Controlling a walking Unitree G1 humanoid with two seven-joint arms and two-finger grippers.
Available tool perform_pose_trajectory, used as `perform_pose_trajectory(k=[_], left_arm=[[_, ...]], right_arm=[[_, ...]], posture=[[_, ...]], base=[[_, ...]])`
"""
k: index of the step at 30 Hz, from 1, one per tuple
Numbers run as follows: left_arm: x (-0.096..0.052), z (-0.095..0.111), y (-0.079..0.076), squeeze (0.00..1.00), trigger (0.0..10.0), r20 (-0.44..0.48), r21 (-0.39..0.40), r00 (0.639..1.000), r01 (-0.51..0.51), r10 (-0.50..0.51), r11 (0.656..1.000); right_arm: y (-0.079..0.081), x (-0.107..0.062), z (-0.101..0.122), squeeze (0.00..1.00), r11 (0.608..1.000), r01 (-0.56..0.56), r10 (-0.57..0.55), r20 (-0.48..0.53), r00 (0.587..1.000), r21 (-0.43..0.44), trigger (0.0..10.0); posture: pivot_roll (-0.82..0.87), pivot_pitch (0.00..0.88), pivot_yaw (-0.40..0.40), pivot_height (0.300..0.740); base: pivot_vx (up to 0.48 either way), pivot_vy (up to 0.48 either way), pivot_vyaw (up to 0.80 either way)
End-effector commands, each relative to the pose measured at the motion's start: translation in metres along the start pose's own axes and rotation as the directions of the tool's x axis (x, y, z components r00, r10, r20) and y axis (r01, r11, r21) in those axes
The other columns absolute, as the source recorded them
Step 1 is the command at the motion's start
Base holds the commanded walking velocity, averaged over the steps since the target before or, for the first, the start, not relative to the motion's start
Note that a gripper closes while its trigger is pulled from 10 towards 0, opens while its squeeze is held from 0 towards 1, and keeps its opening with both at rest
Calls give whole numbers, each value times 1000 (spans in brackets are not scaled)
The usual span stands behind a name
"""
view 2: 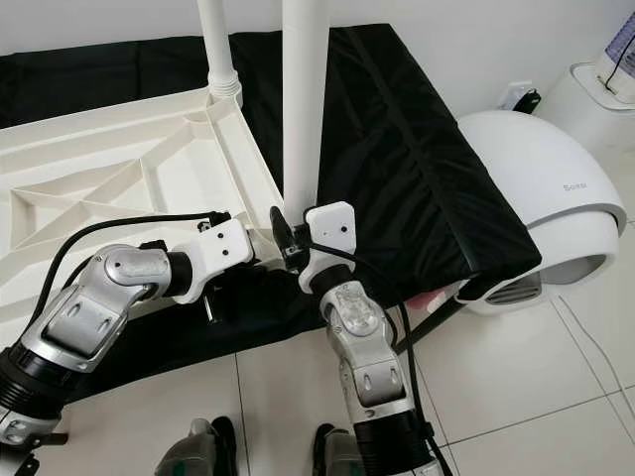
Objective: Building children table
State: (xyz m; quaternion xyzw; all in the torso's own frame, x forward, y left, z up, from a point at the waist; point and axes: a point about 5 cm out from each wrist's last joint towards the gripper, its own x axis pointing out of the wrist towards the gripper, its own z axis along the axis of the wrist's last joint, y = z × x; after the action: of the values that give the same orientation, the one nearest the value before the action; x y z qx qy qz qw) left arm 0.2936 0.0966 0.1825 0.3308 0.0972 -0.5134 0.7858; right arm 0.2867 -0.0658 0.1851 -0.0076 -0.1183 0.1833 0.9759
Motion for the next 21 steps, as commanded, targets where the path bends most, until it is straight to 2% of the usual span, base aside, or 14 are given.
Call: perform_pose_trajectory(k=[1,7,9,11,16,17,19,20,21], left_arm=[[10,-16,-14,0,10000,-62,-39,996,55,-58,998],[11,-16,-15,0,10000,-60,-40,997,55,-57,998],[11,-16,-15,0,10000,-60,-40,997,55,-57,998],[11,-16,-15,0,10000,-60,-40,997,55,-57,998],[11,-15,-14,0,10000,-59,-38,997,56,-58,998],[11,-15,-14,0,10000,-59,-37,997,56,-58,998],[11,-15,-14,0,10000,-59,-37,997,55,-58,998],[11,-15,-13,0,10000,-59,-37,997,54,-56,998],[10,-15,-13,0,10000,-59,-37,997,54,-56,998]], right_arm=[[12,-5,-20,1000,996,40,-31,-106,994,79,10000],[6,-4,-13,1000,998,-18,21,-57,998,64,10000],[0,-3,-9,1000,994,-72,75,-33,997,86,10000],[0,-3,-9,1000,994,-72,75,-33,997,86,10000],[-31,4,4,1000,973,-227,226,17,974,43,10000],[-36,5,7,486,964,-263,262,21,965,34,10000],[-40,6,9,486,958,-286,285,23,958,29,10000],[-44,7,10,0,951,-308,308,24,951,15,10000],[-47,7,11,0,947,-322,321,24,947,5,10000]], posture=[[-4,208,-28,740],[-7,203,-29,740],[-10,202,-28,740],[-10,202,-28,740],[-12,204,-25,740],[-11,204,-25,740],[-11,204,-25,740],[-10,205,-24,740],[-10,205,-24,740]], base=[[0,0,0],[0,0,0],[0,0,0],[0,0,0],[0,0,0],[0,0,0],[0,0,0],[0,0,0],[0,0,0]])
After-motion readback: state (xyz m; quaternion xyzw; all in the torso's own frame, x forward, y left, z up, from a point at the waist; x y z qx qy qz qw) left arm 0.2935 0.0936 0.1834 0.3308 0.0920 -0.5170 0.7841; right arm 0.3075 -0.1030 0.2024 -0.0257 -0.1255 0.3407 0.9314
